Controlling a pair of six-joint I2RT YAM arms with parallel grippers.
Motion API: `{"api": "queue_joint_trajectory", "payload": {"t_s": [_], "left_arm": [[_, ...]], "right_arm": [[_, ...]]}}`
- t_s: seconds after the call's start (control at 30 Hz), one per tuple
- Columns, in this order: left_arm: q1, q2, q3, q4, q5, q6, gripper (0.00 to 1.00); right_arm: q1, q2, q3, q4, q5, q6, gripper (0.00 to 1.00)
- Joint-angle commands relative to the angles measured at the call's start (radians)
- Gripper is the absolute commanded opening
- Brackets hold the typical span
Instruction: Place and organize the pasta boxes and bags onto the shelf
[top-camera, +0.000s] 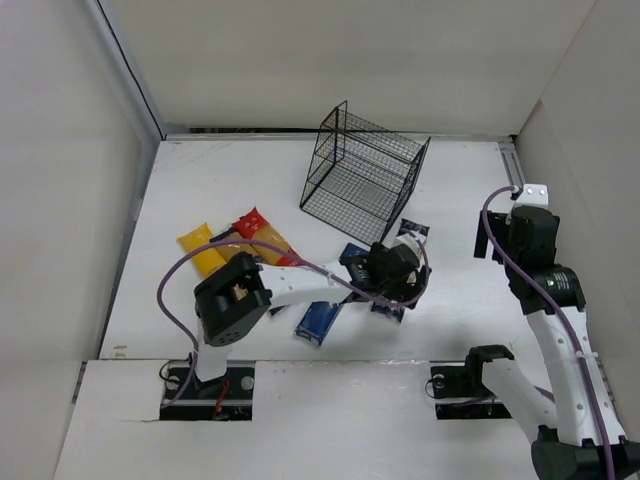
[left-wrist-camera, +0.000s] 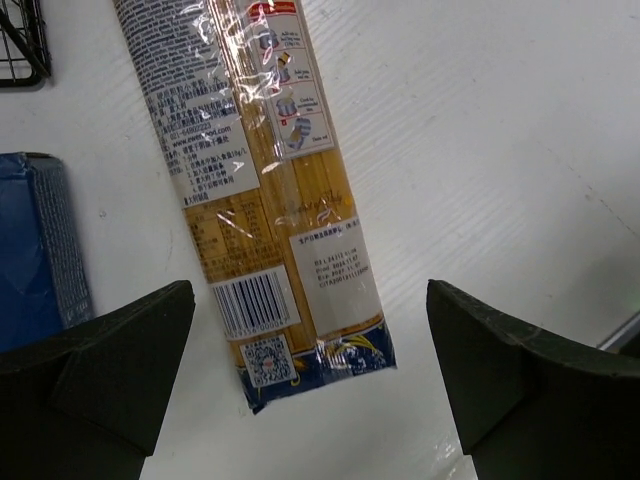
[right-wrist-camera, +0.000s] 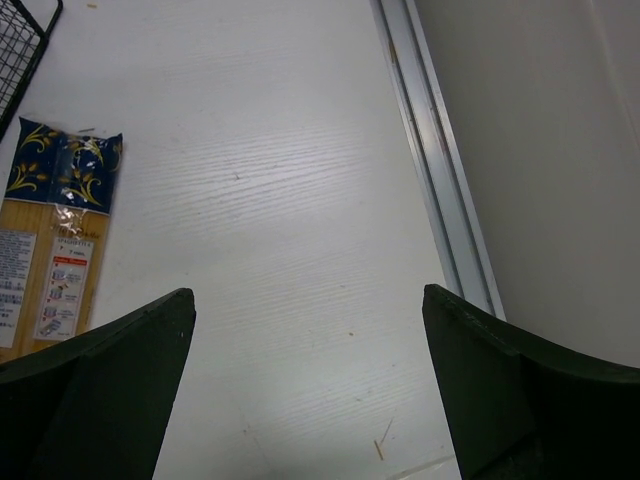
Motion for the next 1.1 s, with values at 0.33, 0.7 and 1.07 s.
{"api": "queue_joint_trajectory", "payload": {"t_s": [0.33, 0.7, 1.07], "left_arm": [[0.053, 0.178, 0.164, -0.071, -0.05, -0.024, 1.0], [0.053, 0.292, 0.228, -0.069, 0.019, 0.037, 1.0], [0.021, 0.205, 0.204, -0.111, -0.105, 0.065, 0.0]], "right_arm": [[0.002, 0.003, 0.032, 0.028, -0.032, -0.019, 0.99], [0.002, -0.006, 0.003, 0.059, -0.032, -0.029, 0.99], [-0.007, -0.065, 0.003, 0.059, 0.017, -0.019, 0.99]]}}
